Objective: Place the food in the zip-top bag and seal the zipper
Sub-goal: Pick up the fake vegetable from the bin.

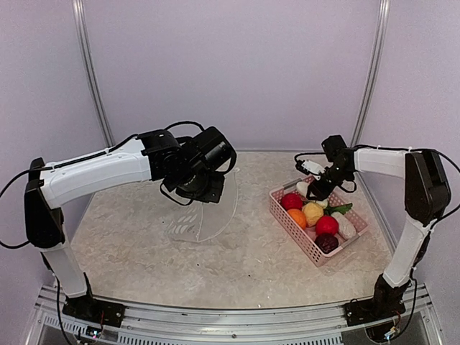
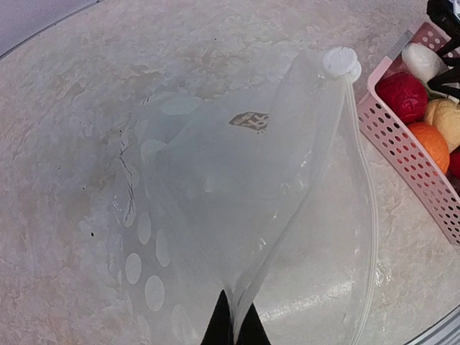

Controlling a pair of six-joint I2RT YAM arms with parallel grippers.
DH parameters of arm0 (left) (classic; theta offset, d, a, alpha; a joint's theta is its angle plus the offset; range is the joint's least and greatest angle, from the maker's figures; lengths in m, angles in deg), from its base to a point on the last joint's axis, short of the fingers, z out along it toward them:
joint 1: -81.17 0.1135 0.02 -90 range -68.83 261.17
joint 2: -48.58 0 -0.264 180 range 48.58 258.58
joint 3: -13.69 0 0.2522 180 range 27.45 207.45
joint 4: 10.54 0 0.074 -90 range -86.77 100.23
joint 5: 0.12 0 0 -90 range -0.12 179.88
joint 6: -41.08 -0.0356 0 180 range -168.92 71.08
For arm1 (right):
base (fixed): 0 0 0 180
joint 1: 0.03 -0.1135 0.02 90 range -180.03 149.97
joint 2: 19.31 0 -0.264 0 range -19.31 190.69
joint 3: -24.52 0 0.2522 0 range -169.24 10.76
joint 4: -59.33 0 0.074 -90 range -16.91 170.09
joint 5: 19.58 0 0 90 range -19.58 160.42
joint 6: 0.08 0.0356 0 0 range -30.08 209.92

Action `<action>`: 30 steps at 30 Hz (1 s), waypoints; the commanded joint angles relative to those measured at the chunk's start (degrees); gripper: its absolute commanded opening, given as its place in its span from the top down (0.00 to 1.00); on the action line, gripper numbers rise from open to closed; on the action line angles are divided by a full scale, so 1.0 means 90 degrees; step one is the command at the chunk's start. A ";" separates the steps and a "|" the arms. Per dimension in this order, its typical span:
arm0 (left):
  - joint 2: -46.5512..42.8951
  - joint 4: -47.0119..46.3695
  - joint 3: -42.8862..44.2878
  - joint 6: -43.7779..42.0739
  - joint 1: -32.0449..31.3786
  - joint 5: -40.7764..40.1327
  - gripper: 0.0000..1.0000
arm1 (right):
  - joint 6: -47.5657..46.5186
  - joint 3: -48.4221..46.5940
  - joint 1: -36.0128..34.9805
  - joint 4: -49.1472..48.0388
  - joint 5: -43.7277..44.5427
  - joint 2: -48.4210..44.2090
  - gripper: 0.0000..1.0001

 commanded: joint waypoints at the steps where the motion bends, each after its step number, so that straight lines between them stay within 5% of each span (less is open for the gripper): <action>1: -0.0132 -0.0178 0.0143 -0.0023 0.0066 0.0131 1.00 | 0.0172 -0.0026 -0.0052 -0.0042 -0.0049 -0.1036 0.66; 16: -0.0069 -0.1015 0.0647 0.0148 0.0230 0.0894 1.00 | 0.1755 -0.0990 -0.0300 -0.0336 -0.4170 -0.2892 0.71; 30: 0.0302 -0.1708 0.1196 0.0738 0.0269 0.1660 1.00 | 0.5196 -0.1076 -0.1211 -0.4171 -0.6352 -0.2548 0.74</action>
